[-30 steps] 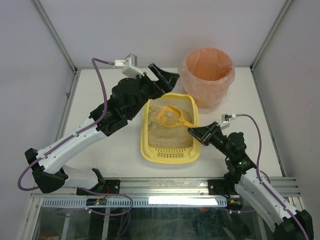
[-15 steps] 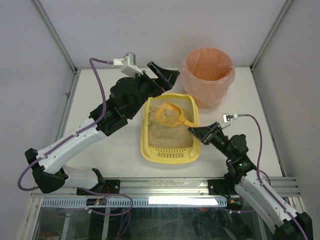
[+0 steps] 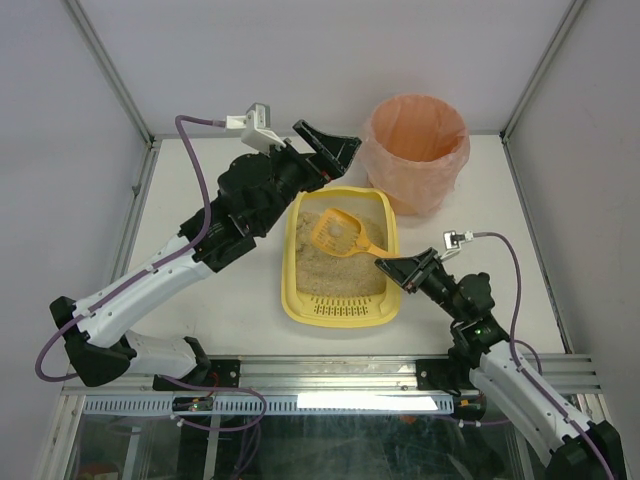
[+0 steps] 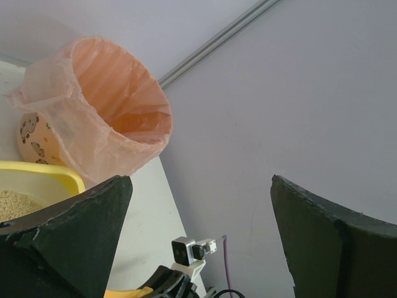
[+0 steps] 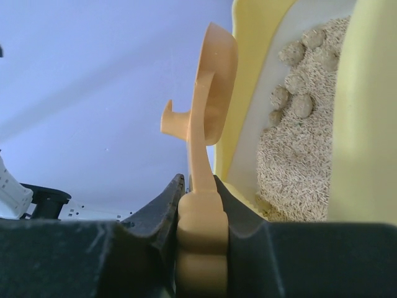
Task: Clean the litter box
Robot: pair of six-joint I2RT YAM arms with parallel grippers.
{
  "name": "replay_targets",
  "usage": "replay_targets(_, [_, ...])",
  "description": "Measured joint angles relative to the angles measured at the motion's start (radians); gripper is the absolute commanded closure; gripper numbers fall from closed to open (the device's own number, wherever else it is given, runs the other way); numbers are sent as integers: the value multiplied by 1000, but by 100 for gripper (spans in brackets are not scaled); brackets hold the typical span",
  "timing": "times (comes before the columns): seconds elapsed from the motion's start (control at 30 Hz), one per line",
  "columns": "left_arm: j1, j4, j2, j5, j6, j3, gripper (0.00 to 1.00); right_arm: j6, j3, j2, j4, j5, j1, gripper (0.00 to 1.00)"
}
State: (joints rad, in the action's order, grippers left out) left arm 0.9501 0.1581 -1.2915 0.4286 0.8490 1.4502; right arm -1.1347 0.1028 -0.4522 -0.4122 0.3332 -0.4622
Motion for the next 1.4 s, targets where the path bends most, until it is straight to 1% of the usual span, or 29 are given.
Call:
replay_targets(0.2, [0, -25, -14, -18, 0, 0, 1, 3, 0, 51, 55, -36, 0, 100])
replay_targets(0.5, [0, -33, -43, -63, 2, 0, 1, 5, 4, 54, 74, -39, 0, 100])
replay_targets(0.73, [0, -35, -43, -62, -5, 0, 1, 26, 77, 87, 146, -73, 2, 100])
replay_targets(0.87, [0, 2, -38, -32, -60, 0, 1, 37, 150, 93, 197, -126, 3, 100])
replay_targets(1.0, [0, 69, 8, 27, -145, -28, 1, 62, 272, 77, 282, -217, 3, 100])
replay_targets(1.13, [-1, 143, 122, 102, -220, -124, 1, 93, 428, 41, 380, -355, 4, 100])
replay_targets(1.27, [-1, 212, 236, 169, -267, -223, 1, 138, 549, -18, 433, -493, 7, 100])
replay_targets(1.4, [-1, 304, 319, 223, -293, -294, 1, 252, 677, -130, 497, -599, 13, 100])
